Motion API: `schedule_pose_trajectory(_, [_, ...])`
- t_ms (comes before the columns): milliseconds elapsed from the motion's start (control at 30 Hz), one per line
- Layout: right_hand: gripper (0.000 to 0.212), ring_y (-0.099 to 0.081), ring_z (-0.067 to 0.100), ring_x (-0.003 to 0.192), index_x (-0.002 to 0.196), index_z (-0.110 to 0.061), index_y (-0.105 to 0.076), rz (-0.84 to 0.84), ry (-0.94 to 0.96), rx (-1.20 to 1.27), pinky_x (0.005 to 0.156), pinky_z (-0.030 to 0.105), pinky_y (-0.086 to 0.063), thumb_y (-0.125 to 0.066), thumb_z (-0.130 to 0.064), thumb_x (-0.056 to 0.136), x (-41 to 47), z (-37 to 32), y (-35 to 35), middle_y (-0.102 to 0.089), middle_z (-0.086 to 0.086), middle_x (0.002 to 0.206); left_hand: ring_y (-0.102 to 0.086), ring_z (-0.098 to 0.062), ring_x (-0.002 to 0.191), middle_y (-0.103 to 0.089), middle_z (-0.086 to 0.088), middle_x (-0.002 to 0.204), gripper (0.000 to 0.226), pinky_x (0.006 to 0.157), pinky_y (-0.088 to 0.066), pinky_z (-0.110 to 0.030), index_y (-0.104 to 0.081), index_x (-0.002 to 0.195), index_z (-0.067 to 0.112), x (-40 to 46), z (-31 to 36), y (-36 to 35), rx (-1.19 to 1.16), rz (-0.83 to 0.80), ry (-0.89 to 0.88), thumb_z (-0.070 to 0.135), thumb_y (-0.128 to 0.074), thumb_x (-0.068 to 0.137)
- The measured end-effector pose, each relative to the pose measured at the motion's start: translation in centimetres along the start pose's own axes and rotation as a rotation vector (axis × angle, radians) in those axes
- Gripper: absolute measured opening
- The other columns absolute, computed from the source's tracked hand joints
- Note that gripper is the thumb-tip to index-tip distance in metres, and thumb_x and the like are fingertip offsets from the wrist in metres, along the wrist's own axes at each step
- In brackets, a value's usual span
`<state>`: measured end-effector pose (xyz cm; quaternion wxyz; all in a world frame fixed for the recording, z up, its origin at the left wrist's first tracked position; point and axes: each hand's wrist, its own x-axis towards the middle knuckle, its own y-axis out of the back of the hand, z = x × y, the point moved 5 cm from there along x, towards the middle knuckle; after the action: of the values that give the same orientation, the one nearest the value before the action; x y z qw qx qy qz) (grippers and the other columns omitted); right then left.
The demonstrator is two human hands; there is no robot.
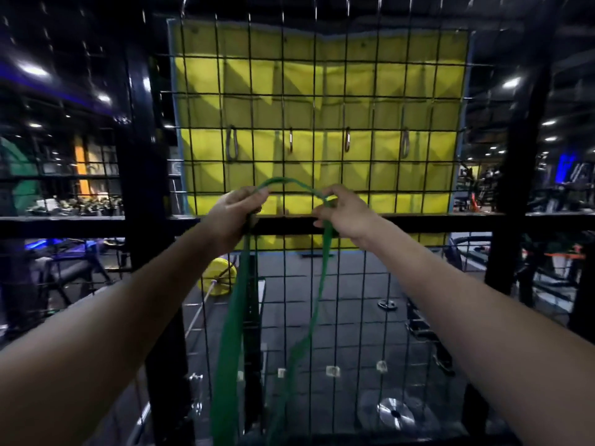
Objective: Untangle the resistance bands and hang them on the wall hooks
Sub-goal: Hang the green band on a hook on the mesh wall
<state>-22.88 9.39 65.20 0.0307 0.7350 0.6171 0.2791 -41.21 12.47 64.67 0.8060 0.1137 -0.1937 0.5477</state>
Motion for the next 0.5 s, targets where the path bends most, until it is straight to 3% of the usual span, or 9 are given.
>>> schedule_pose_trajectory(100, [0.039,-0.063,0.027,0.095,0.127,-0.020,-0.042,0.000,0.110,-0.195,0.055,0.021,-0.041,-0.055,-0.013,0.091,2.4,-0.8,-2.3,-0.054,0.011,0.112,-0.055,-0.011,0.080,-0.059,0.003,0.093,0.009,0.073,-0.044,-0.026,-0.062,0.091,0.024,2.3,0.6,3.2,0.136,0.079,-0.014,0.031,-0.056,0.091])
schedule_pose_trajectory(167, [0.045,-0.060,0.022,0.089,0.131,-0.023,-0.042,-0.018,0.168,-0.228,0.059,0.023,-0.045,-0.058,-0.014,0.089,4.1,-1.7,-3.7,-0.051,0.004,0.105,-0.057,-0.013,0.092,-0.062,0.004,0.096,0.012,0.077,-0.046,-0.025,-0.062,0.097,0.023,4.2,0.9,5.5,0.287,0.102,-0.099,0.031,-0.055,0.091])
schedule_pose_trajectory(300, [0.041,-0.063,0.029,0.092,0.127,-0.030,-0.047,-0.090,0.217,-0.195,0.066,0.026,-0.047,-0.058,-0.017,0.090,8.3,-2.8,-6.2,-0.056,0.003,0.097,-0.061,-0.019,0.095,-0.065,-0.001,0.096,0.014,0.083,-0.049,-0.034,-0.065,0.101,0.024,7.5,1.6,10.2,0.382,0.241,-0.310,0.026,-0.060,0.089])
schedule_pose_trajectory(367, [0.039,-0.065,0.031,0.096,0.125,-0.028,-0.051,-0.086,0.250,-0.178,0.071,0.028,-0.048,-0.059,-0.016,0.089,10.5,-3.4,-6.7,-0.059,0.005,0.097,-0.061,-0.015,0.095,-0.066,0.008,0.093,0.011,0.083,-0.048,-0.032,-0.068,0.096,0.025,8.8,2.2,11.5,0.369,0.287,-0.370,0.024,-0.063,0.087])
schedule_pose_trajectory(500, [0.043,-0.063,0.021,0.090,0.121,-0.030,-0.055,-0.122,0.292,-0.156,0.084,0.033,-0.051,-0.067,-0.015,0.083,13.8,-4.6,-7.3,-0.057,0.001,0.098,-0.060,-0.007,0.095,-0.067,0.010,0.096,0.014,0.087,-0.048,-0.029,-0.070,0.098,0.019,11.1,3.5,12.3,0.368,0.339,-0.423,0.024,-0.062,0.088])
